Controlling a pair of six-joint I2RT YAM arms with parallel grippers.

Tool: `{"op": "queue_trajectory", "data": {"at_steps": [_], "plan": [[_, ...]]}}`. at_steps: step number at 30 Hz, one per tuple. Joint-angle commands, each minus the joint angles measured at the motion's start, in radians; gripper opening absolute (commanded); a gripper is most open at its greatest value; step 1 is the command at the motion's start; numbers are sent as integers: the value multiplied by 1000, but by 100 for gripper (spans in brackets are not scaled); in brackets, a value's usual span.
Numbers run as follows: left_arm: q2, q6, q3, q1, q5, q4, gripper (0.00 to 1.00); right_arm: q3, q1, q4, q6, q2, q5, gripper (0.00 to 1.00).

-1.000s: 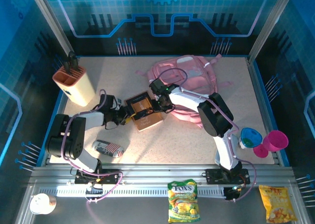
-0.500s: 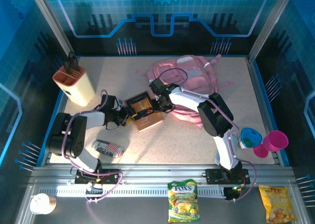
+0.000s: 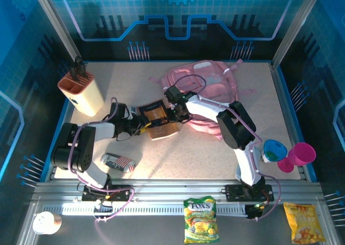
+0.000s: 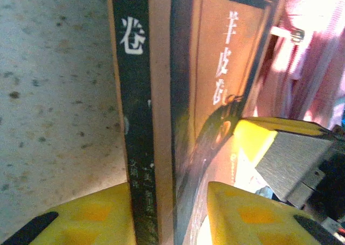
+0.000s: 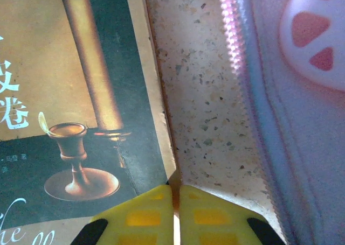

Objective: Pack books, pencil case, and school supplies into a backpack

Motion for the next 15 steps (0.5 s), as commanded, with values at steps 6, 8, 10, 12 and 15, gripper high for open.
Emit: {"op": "queue_trajectory", "data": {"at_steps": [6, 8, 10, 12, 15], "plan": [[-19, -13, 4, -17, 106, 113, 34, -69, 6, -21, 9, 100, -39, 10], [7, -19, 19, -27, 105, 110, 33, -76, 6, -11, 8, 91, -44, 10], [25, -22, 33, -38, 103, 111, 33, -88, 5, 2, 6, 77, -49, 11], [37, -26, 46, -46, 102, 116, 33, -98, 4, 15, 5, 63, -55, 11], [47, -28, 61, -54, 102, 116, 32, -110, 1, 32, 5, 42, -65, 13]]}}
